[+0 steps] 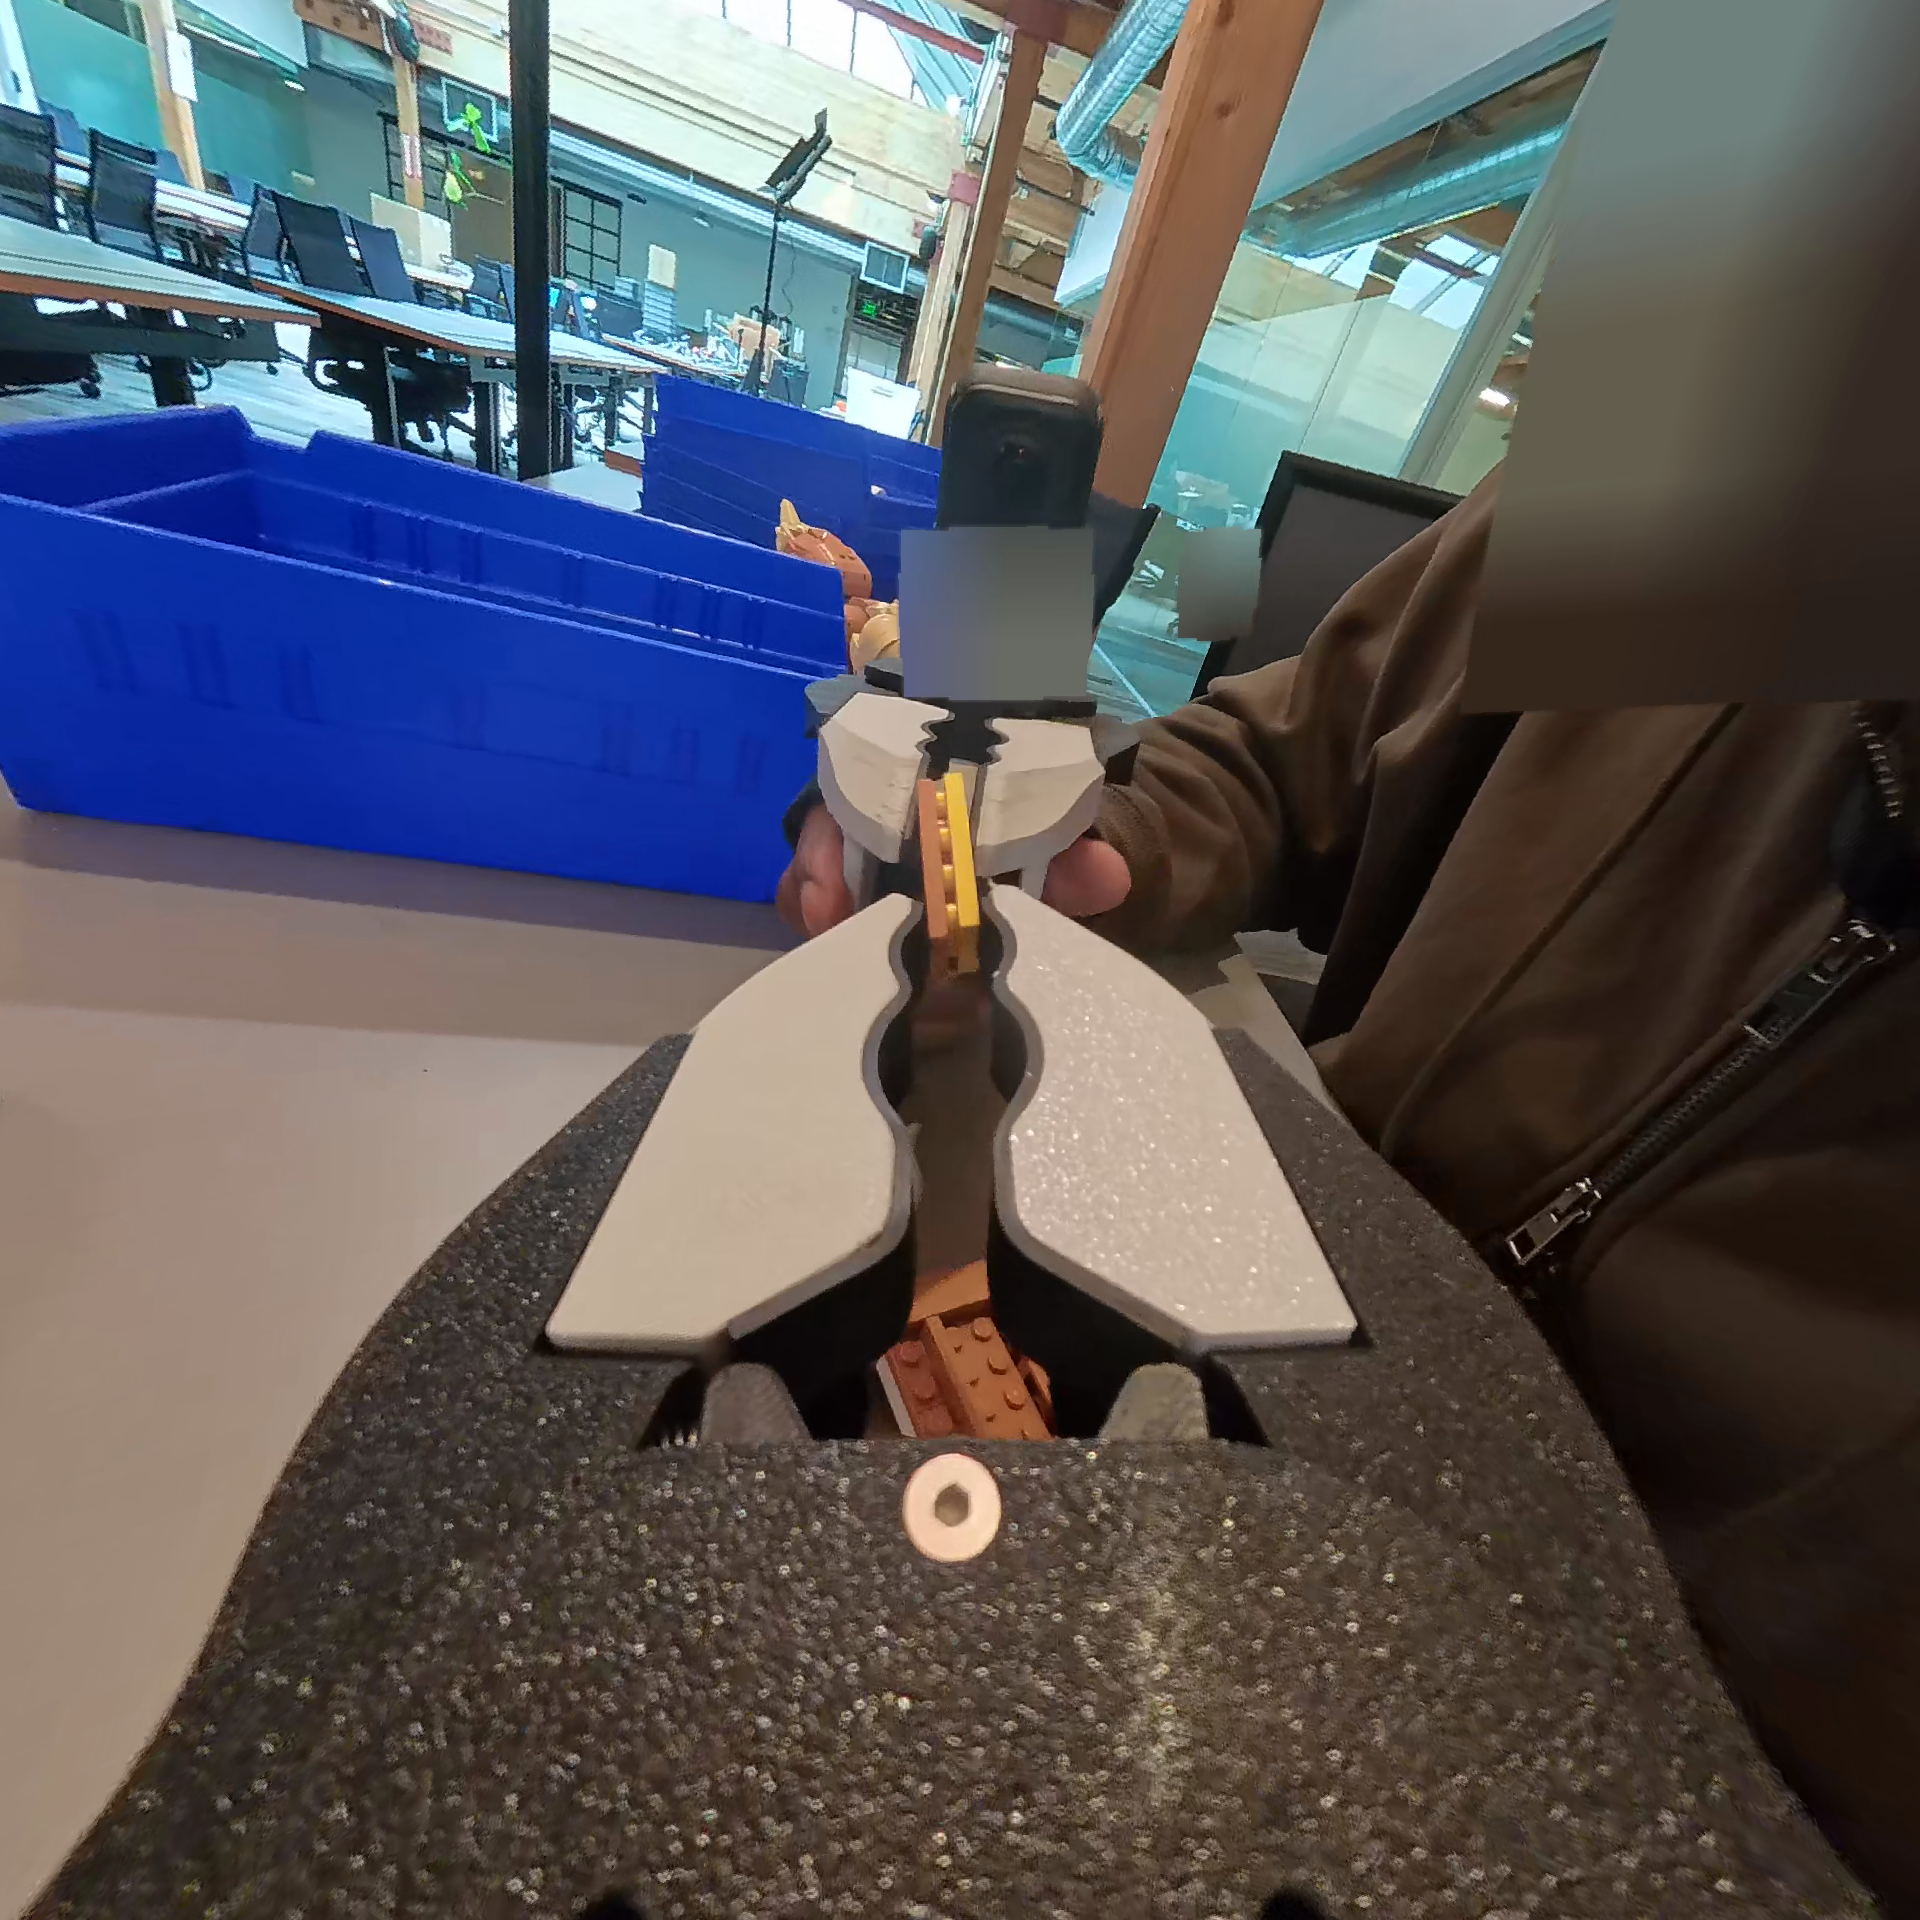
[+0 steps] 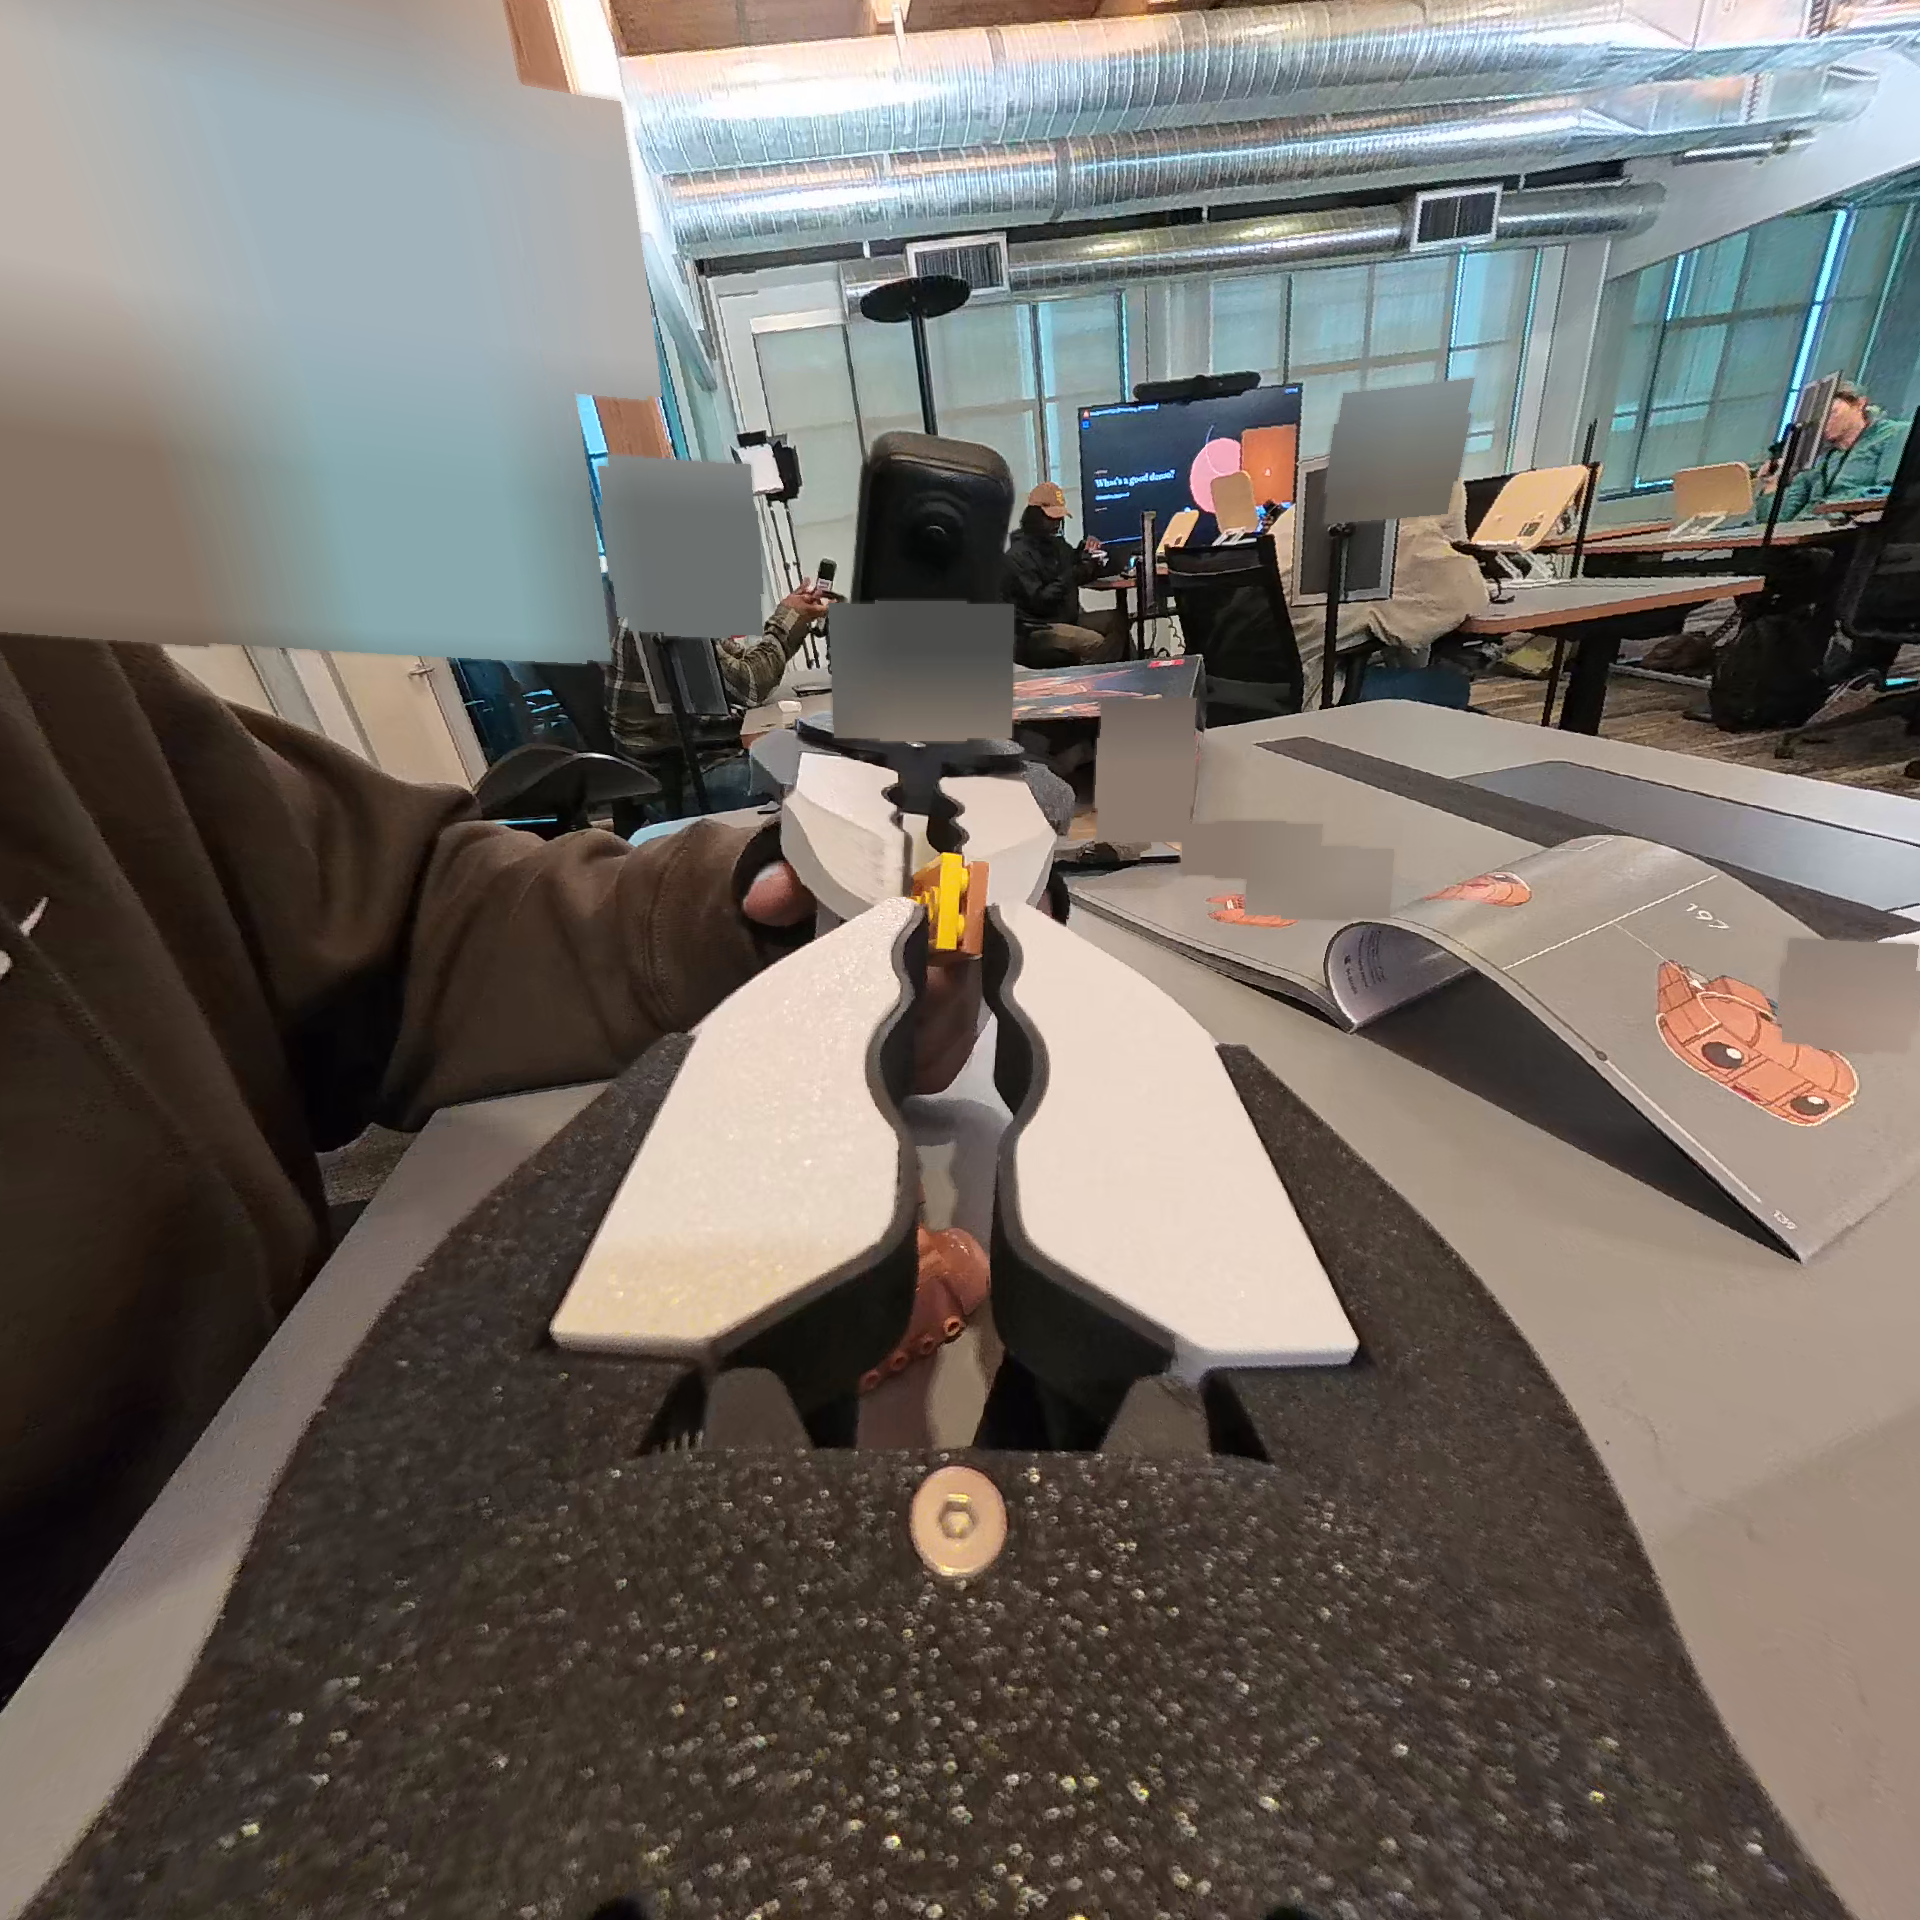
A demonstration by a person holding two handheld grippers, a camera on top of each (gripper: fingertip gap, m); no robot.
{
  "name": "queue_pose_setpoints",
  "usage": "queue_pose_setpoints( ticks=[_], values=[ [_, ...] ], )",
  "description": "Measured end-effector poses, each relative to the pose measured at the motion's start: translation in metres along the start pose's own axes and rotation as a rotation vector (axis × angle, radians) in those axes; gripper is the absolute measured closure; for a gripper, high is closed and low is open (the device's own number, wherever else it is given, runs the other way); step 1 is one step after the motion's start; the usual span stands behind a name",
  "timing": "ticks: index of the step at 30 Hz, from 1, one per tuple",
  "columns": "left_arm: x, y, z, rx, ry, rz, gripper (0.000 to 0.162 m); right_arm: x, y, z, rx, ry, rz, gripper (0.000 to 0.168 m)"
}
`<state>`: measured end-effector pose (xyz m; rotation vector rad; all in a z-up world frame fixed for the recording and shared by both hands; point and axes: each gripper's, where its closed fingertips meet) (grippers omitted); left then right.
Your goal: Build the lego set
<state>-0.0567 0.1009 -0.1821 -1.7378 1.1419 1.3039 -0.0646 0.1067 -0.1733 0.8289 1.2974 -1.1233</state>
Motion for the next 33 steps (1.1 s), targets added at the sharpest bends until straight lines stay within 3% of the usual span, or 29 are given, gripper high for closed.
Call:
queue_pose_setpoints(
  ticks=[9, 22, 33],
  values=[
    [-0.003, -0.002, -0.001, -0.027, -0.075, -0.011, 0.153, -0.004, 0.002, 0.004, 0.013, 0.093, -0.022, 0.16],
    [-0.011, -0.004, -0.008, 0.036, -0.009, -0.107, 0.153, -0.016, 0.006, 0.011, 0.016, 0.179, -0.115, 0.16],
    [-0.007, -0.004, -0.01, -0.022, -0.147, -0.013, 0.155, -0.015, 0.006, 0.01, 0.018, 0.188, -0.085, 0.151]
  ],
)
Point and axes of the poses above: each gripper's, where its closed fingertips meet, y back along the fingers, x out of its underside, z = x × y across the jaws, and after that the axes turned 3 degrees about x, right-handed
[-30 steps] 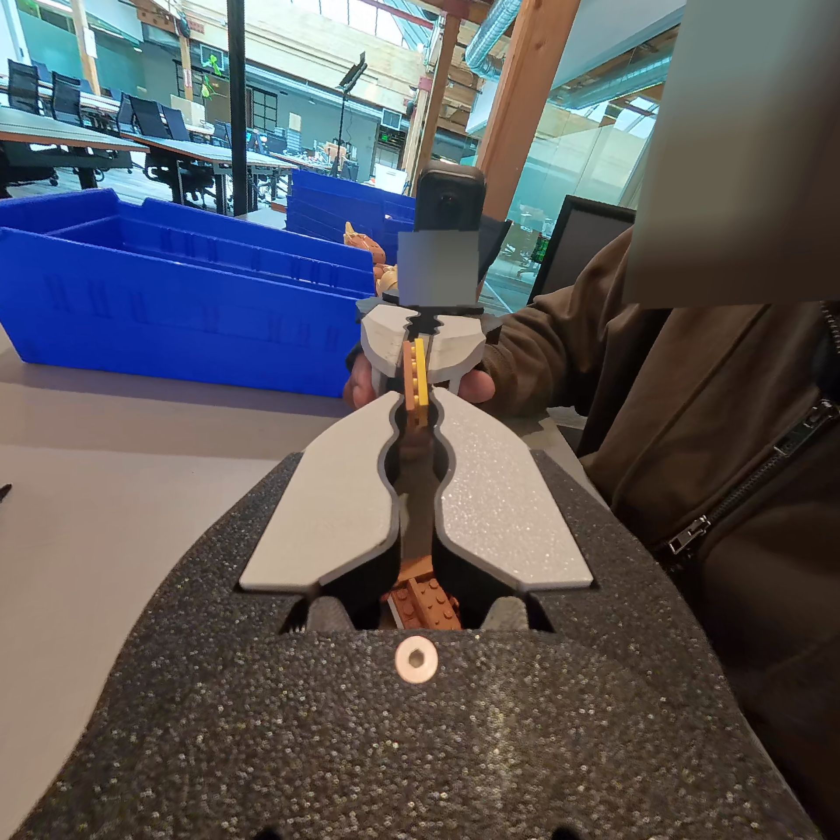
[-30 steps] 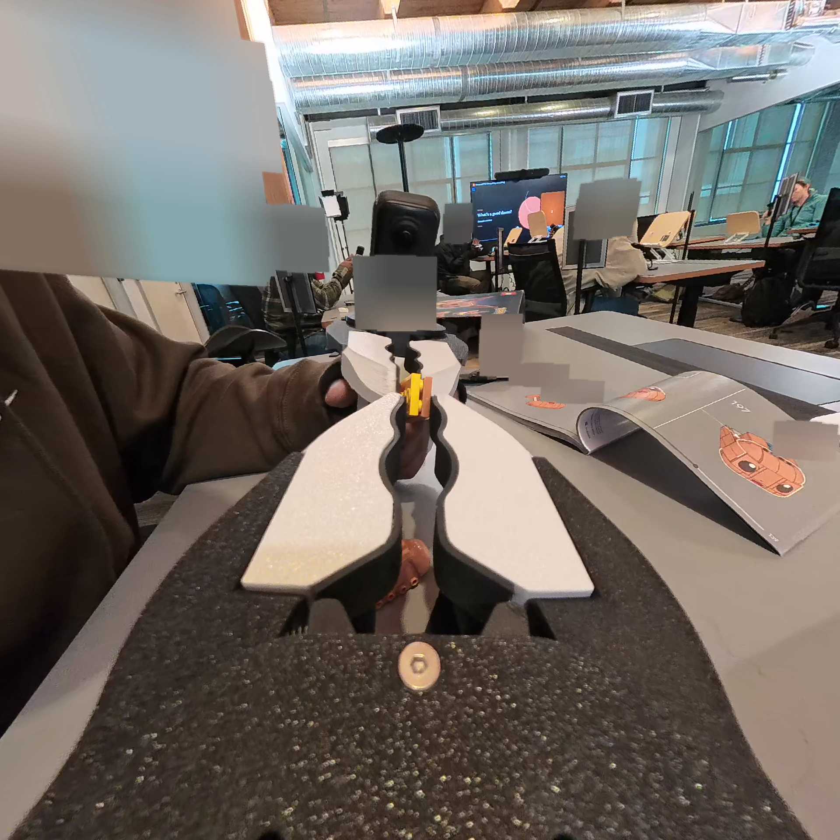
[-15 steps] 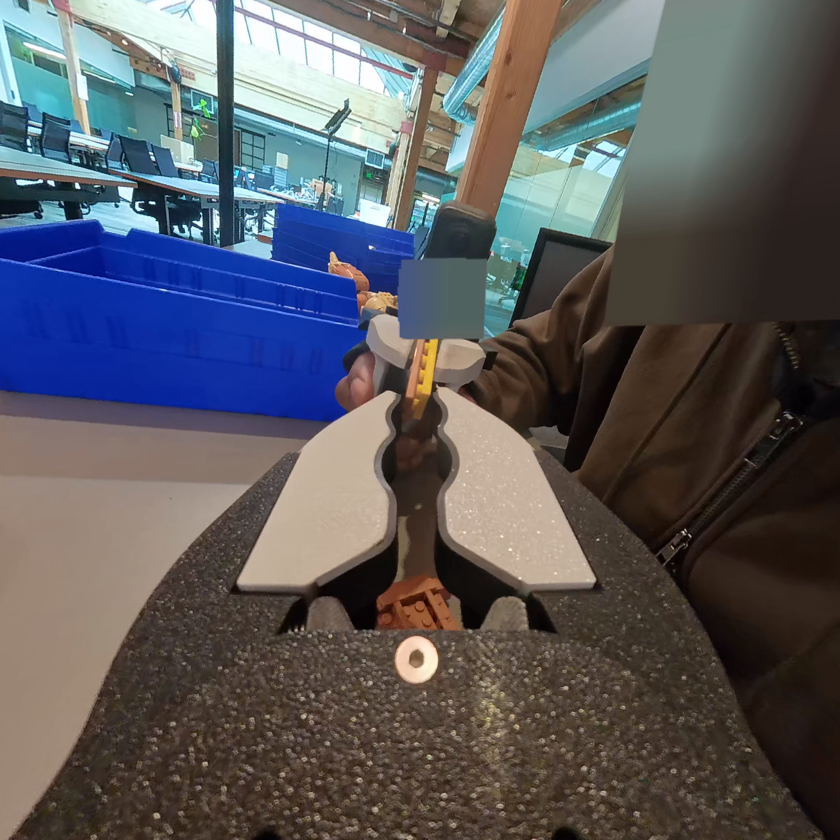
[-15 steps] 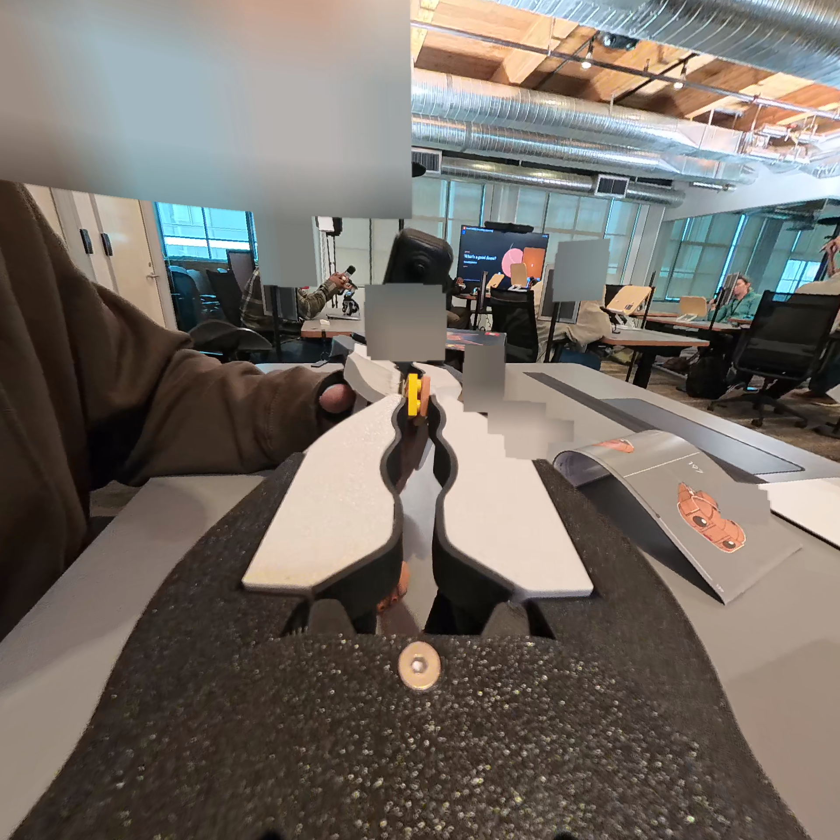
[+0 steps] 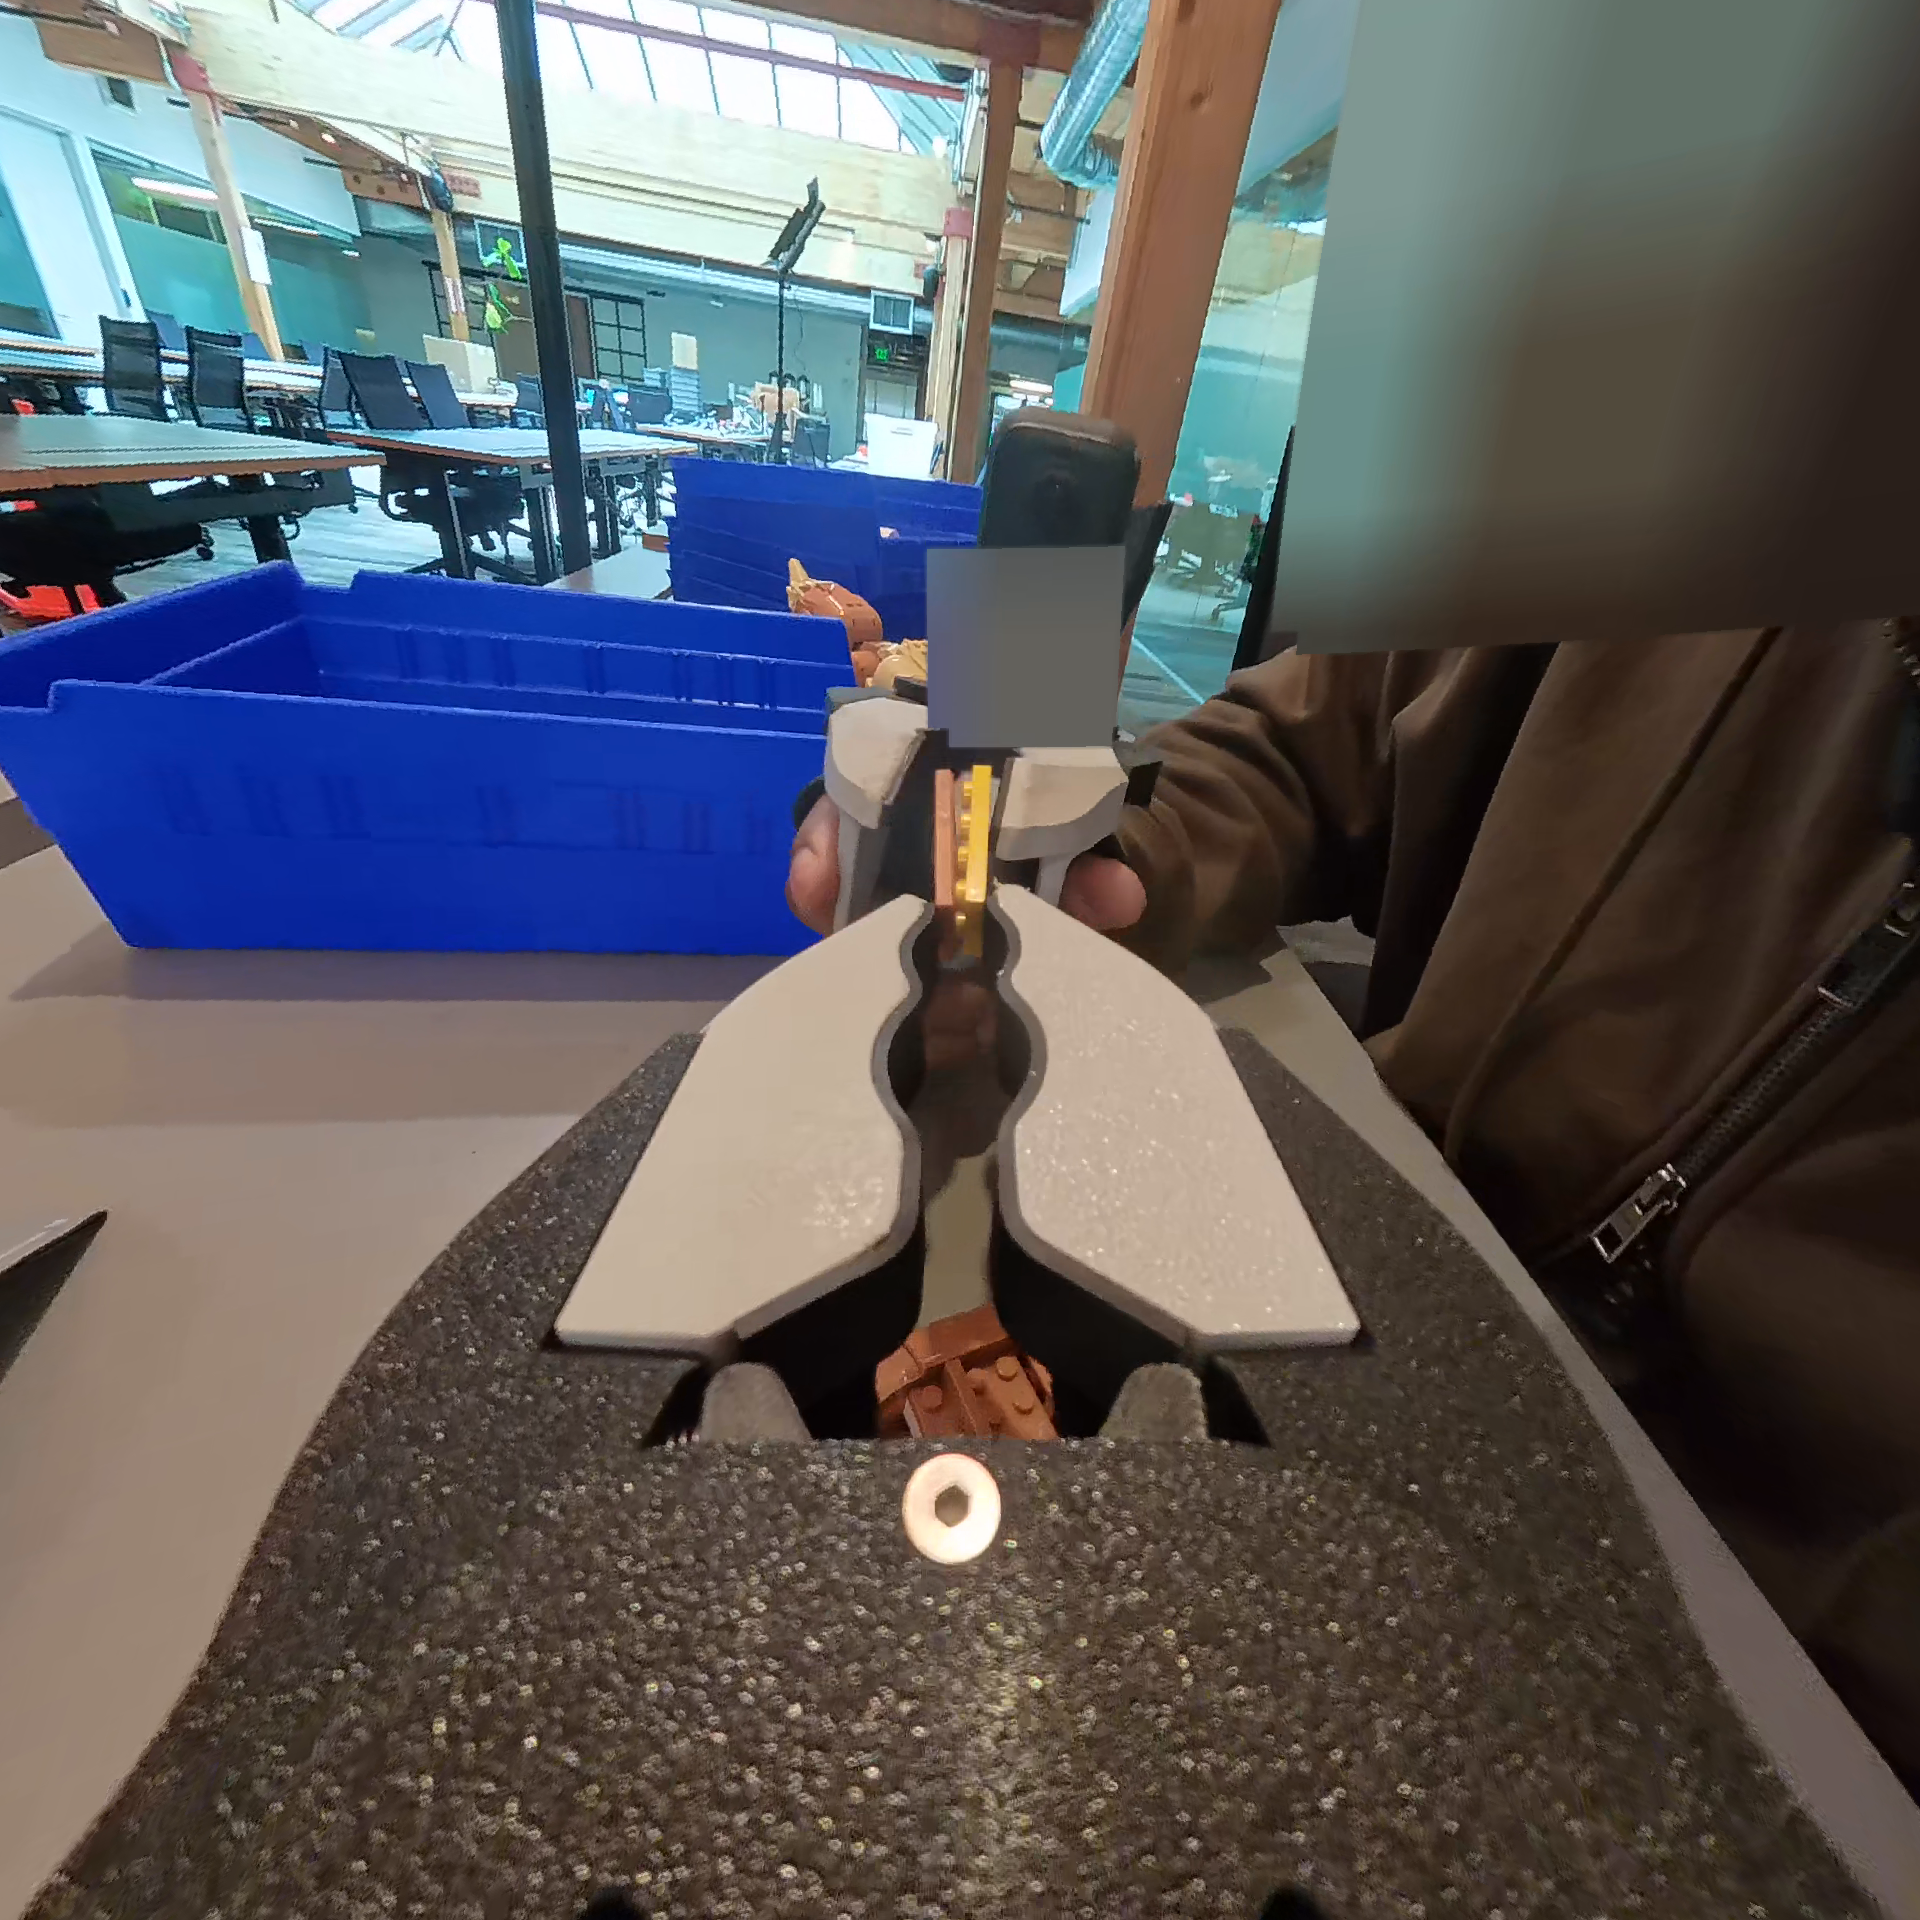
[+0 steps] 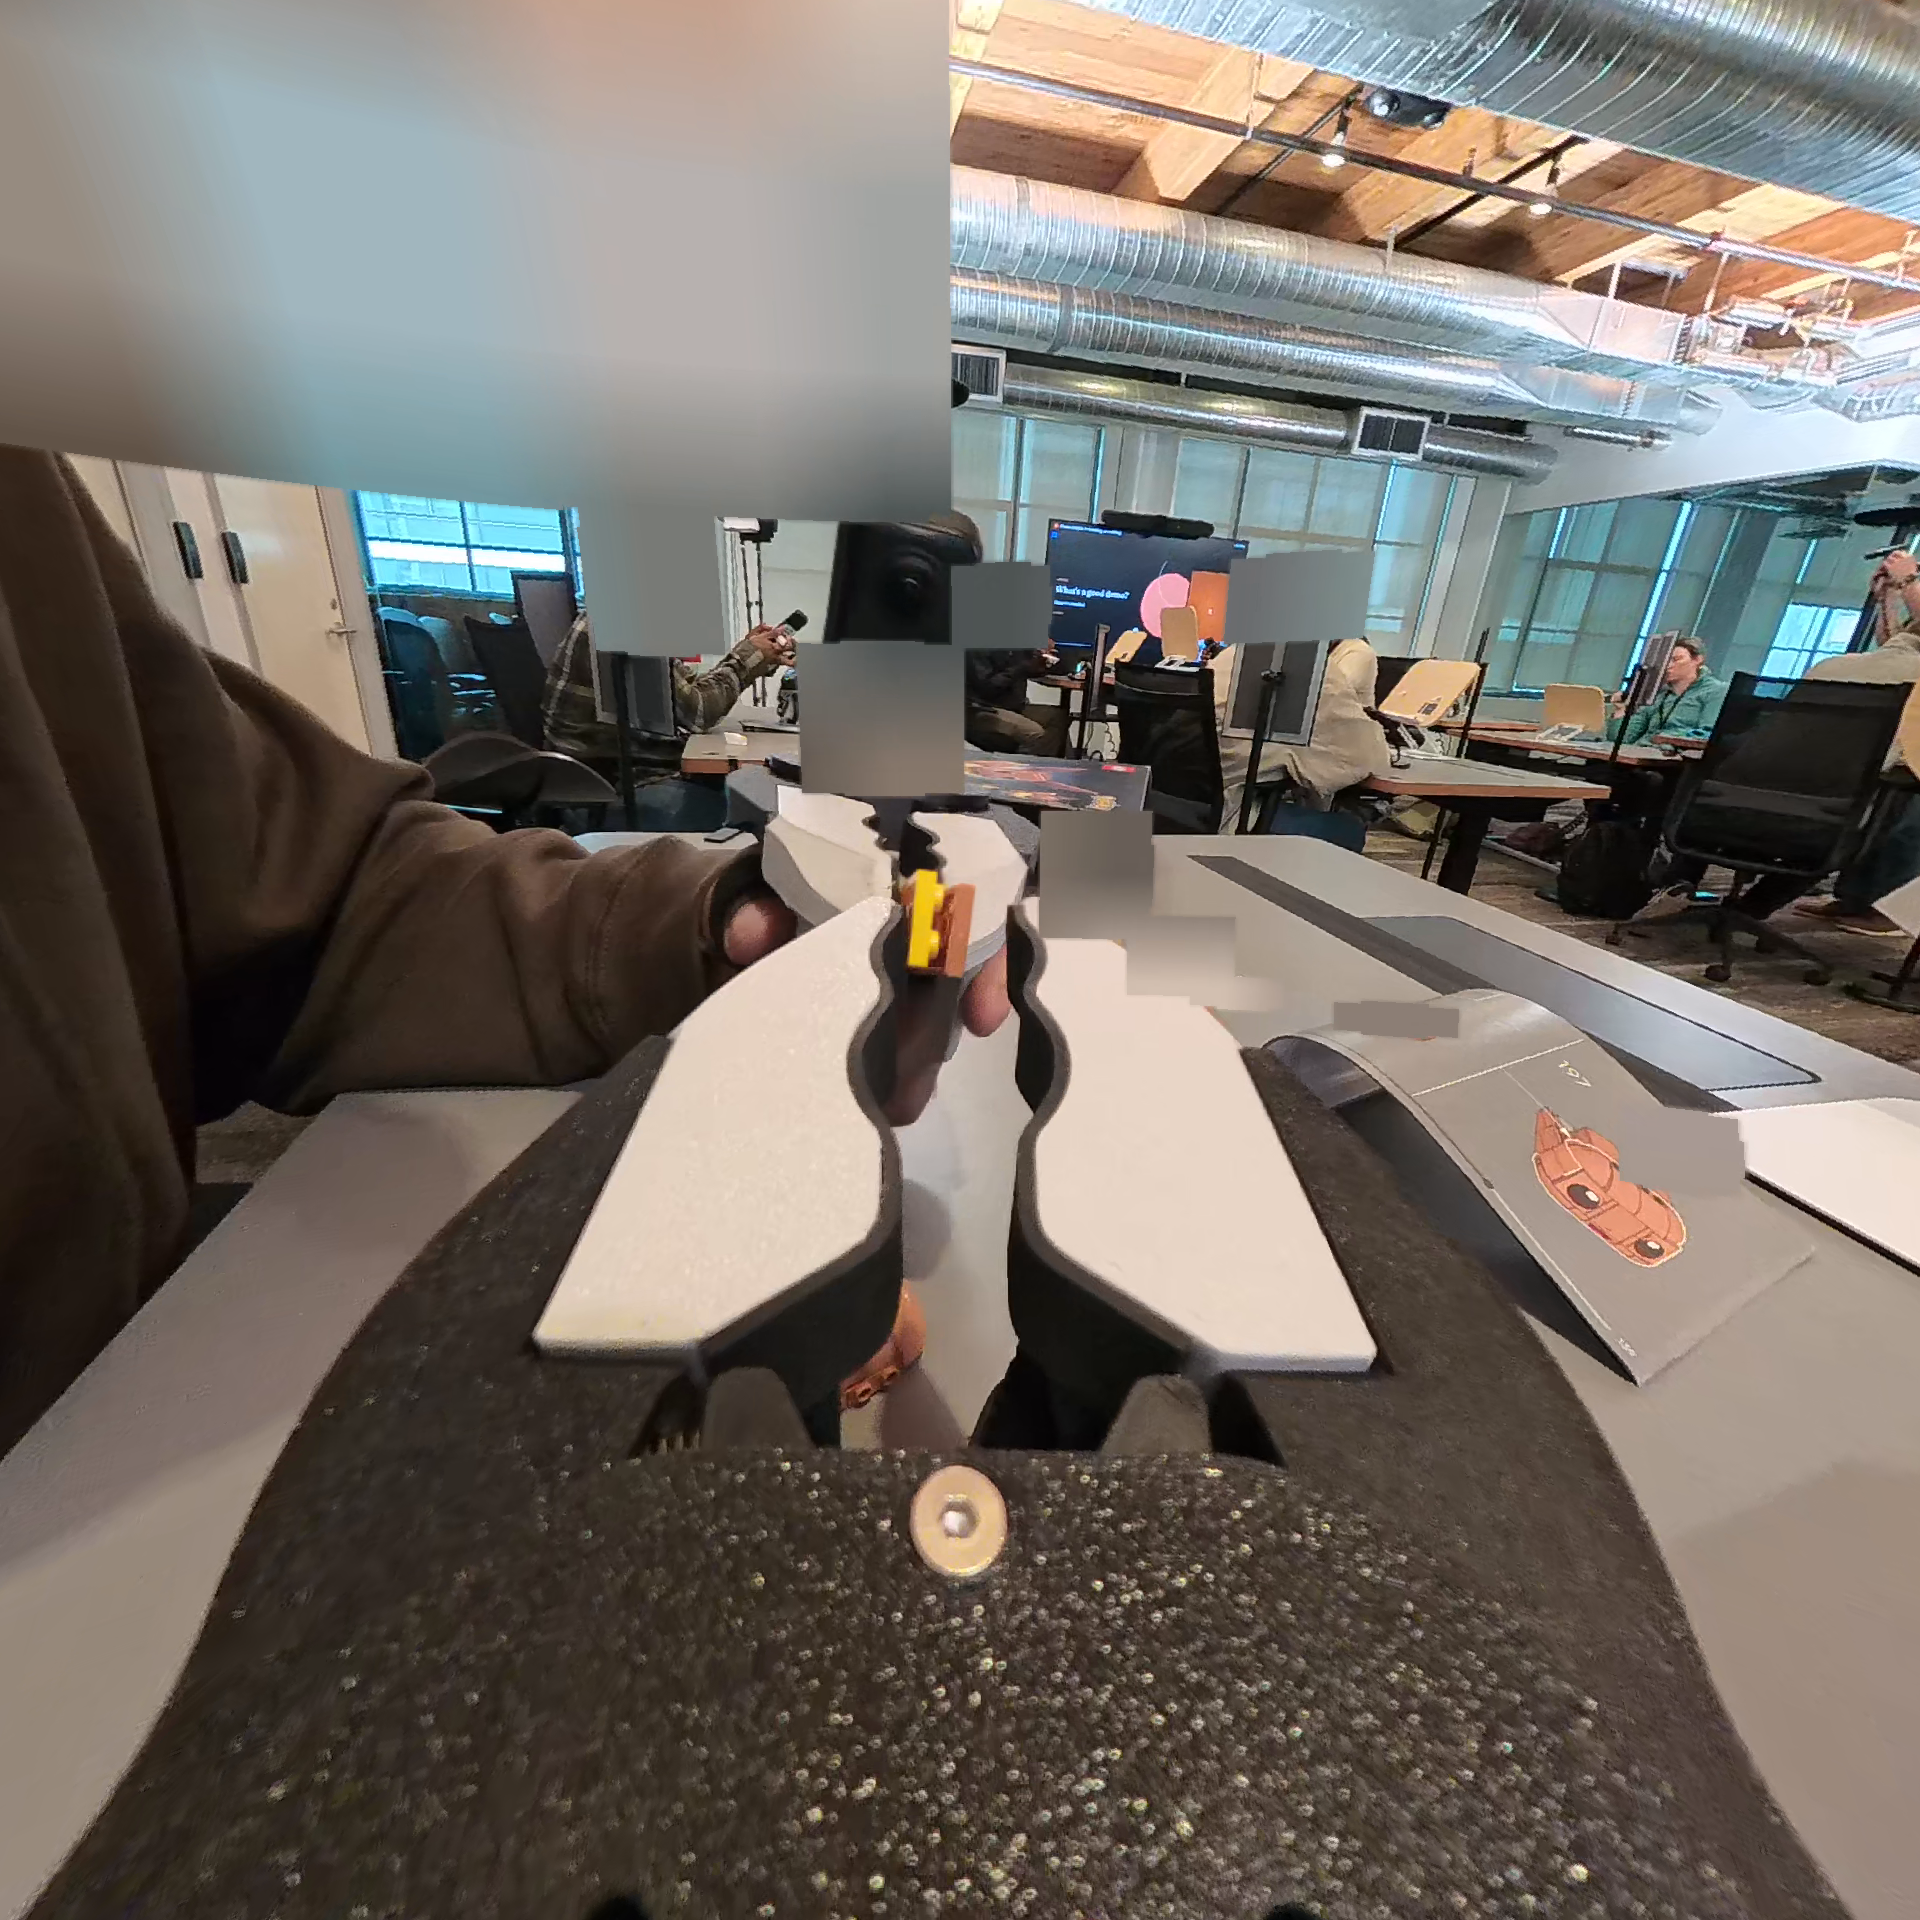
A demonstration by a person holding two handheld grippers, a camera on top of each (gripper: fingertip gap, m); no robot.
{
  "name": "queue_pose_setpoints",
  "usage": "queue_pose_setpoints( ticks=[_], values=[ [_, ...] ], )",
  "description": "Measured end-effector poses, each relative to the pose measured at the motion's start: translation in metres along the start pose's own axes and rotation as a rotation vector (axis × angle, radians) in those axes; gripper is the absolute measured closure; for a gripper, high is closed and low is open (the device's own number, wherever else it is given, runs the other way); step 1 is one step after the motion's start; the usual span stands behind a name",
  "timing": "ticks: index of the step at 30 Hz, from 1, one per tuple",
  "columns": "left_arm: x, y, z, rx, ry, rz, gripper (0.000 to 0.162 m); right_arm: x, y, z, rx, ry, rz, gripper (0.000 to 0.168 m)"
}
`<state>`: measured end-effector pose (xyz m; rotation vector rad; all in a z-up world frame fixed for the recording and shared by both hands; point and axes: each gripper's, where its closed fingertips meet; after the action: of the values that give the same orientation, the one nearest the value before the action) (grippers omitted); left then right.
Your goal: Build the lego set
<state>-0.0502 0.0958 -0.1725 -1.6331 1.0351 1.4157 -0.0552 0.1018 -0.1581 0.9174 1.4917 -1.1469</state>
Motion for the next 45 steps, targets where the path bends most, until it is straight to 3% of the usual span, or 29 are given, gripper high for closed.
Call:
queue_pose_setpoints(
  ticks=[9, 18, 24, 39, 45],
  values=[
    [0.0002, 0.0015, 0.0006, -0.044, -0.079, 0.054, 0.154, -0.0001, -0.0006, 0.0041, -0.008, 0.014, 0.002, 0.16],
    [-0.0035, 0.0002, -0.0025, -0.014, -0.018, 0.008, 0.148, -0.0043, 0.0001, 0.0054, -0.011, 0.002, -0.028, 0.16],
    [-0.0039, -0.002, -0.0015, -0.019, 0.001, -0.009, 0.152, -0.0056, -0.0001, 0.0061, -0.01, 0.0, -0.039, 0.16],
    [-0.0039, 0.0012, -0.0022, -0.071, -0.158, 0.064, 0.154, -0.0011, -0.0014, 0.0029, -0.007, -0.019, 0.044, 0.152],
    [-0.0024, 0.0027, -0.0042, -0.067, -0.172, 0.102, 0.154, 0.0007, -0.0021, 0.0083, -0.033, -0.014, 0.058, 0.16]
  ],
)
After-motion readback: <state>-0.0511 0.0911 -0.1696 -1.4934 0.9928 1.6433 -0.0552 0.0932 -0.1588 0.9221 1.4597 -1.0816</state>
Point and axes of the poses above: each gripper's, where its closed fingertips meet, y back along the fingers, x out of its underside, z = x × y across the jaws, and after that the axes turned 3 degrees about x, right-handed
